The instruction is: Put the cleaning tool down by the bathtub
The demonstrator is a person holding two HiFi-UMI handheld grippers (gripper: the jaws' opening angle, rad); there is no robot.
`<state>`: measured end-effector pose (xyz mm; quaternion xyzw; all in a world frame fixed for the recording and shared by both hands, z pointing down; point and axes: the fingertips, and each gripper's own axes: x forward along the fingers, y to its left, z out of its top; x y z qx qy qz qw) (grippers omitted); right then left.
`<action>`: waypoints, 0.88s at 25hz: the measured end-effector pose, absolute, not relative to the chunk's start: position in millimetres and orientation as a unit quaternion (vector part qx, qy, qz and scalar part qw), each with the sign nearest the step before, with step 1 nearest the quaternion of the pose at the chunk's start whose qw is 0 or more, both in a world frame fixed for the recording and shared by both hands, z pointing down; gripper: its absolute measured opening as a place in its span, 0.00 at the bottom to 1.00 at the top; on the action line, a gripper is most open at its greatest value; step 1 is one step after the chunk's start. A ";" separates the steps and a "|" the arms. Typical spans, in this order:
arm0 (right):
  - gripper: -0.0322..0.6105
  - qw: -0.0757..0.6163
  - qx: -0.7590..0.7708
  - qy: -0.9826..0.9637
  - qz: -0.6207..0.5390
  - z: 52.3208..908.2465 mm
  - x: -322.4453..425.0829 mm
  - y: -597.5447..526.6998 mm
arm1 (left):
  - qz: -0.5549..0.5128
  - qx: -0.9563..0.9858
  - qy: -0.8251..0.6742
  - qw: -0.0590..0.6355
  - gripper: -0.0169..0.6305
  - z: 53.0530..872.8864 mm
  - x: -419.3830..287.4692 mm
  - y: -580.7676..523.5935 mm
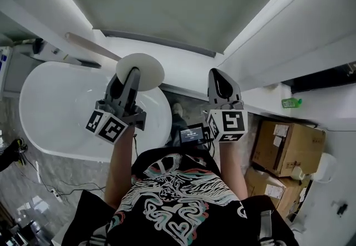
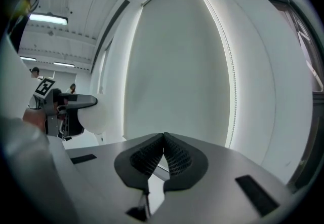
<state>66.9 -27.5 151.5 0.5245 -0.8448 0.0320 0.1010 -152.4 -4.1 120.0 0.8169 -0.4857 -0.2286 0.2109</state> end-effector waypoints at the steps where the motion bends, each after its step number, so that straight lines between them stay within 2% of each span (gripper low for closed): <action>1: 0.09 0.101 0.522 -0.846 0.031 151.3 65.5 -30.3 | -0.228 0.816 -0.487 0.210 0.24 119.7 -152.9 -7.4; 8: 0.09 0.099 0.512 -0.852 0.046 164.2 68.8 -48.0 | -0.210 0.818 -0.494 0.206 0.24 129.9 -145.6 -25.5; 22: 0.09 0.137 0.494 -0.856 0.070 210.5 60.2 -84.5 | -0.191 0.797 -0.519 0.242 0.24 180.7 -154.7 -64.7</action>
